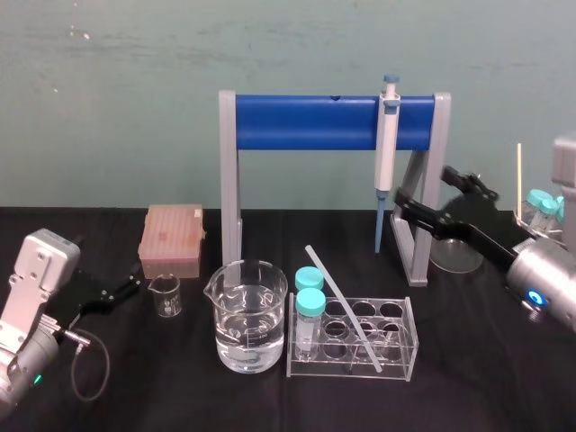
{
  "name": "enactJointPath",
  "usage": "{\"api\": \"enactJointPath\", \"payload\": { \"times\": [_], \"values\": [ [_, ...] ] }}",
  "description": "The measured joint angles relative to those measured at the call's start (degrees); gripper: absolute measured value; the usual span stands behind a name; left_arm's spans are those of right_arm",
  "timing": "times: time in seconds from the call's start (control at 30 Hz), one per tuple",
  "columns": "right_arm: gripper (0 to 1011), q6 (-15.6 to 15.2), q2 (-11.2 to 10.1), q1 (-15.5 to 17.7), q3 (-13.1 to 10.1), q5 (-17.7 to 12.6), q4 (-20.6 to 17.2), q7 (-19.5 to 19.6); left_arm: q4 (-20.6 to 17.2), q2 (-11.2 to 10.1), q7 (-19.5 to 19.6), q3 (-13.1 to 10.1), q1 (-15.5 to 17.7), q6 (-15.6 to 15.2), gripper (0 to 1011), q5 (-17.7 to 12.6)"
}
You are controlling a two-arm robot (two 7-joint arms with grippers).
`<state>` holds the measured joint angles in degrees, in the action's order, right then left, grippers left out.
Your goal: Pick up the stirring rod with one hand, then place it down.
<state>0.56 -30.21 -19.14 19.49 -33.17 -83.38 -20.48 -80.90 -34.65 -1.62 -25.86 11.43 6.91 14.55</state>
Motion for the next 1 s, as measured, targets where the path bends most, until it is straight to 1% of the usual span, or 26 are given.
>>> {"api": "enactJointPath", "payload": {
  "times": [0.07, 0.1, 0.2, 0.23, 0.33, 0.43, 0.47, 0.53, 0.63, 0.67, 0.83, 1.0],
  "values": [
    [1003, -0.76, 0.42, -0.81, 0.38, -0.67, 0.08, -1.74, 0.00, 0.00, 0.00, 0.00, 0.00, 0.00, 1000, 0.00],
    [1003, -1.45, 0.84, -1.69, 1.04, -1.04, 0.28, -3.84, 0.00, 0.00, 0.00, 0.00, 0.00, 0.00, 1000, 0.00],
    [1003, -2.05, 1.41, -3.14, 2.30, -1.08, 0.62, -6.76, 0.00, 0.00, 0.00, 0.00, 0.00, 0.00, 1000, 0.00],
    [1003, -2.21, 1.73, -4.07, 3.23, -0.97, 0.80, -8.71, 0.00, 0.00, 0.00, 0.00, 0.00, 0.00, 1000, 0.00],
    [1003, -2.33, 2.05, -5.34, 4.71, -0.55, 0.98, -11.13, 0.00, 0.00, 0.00, 0.00, 0.01, 0.00, 1000, 0.00],
    [1003, -2.51, 2.43, -7.08, 7.27, 0.44, 1.17, -14.34, 0.00, 0.00, 0.00, 0.00, 0.00, 0.00, 1000, 0.00],
    [1003, -2.51, 2.43, -7.08, 7.27, 0.44, 1.17, -14.34, 0.00, 0.00, 0.00, 0.00, 0.00, 0.00, 1000, 0.00],
    [1003, -3.15, 2.48, -8.13, 9.24, 1.42, 1.61, -15.90, 0.00, 0.00, 0.00, 0.00, 0.00, 0.00, 1000, 0.00],
    [1003, -4.13, 2.44, -8.63, 10.44, 2.15, 2.13, -16.37, 0.00, 0.00, 0.00, 0.00, 0.00, 0.00, 1000, 0.00],
    [1003, -4.87, 2.45, -8.90, 11.31, 2.58, 2.74, -16.51, 0.00, 0.00, 0.00, 0.00, 0.00, 0.00, 1000, 0.00],
    [1003, -6.22, 2.93, -9.48, 12.77, 3.23, 5.07, -16.59, 0.00, 0.00, 0.00, 0.00, 0.00, 0.00, 1000, 0.00],
    [1003, -6.93, 3.40, -9.72, 13.41, 3.50, 6.73, -16.49, 0.00, 0.00, 0.00, 0.00, 0.00, 0.00, 1000, 0.00]
  ]
}}
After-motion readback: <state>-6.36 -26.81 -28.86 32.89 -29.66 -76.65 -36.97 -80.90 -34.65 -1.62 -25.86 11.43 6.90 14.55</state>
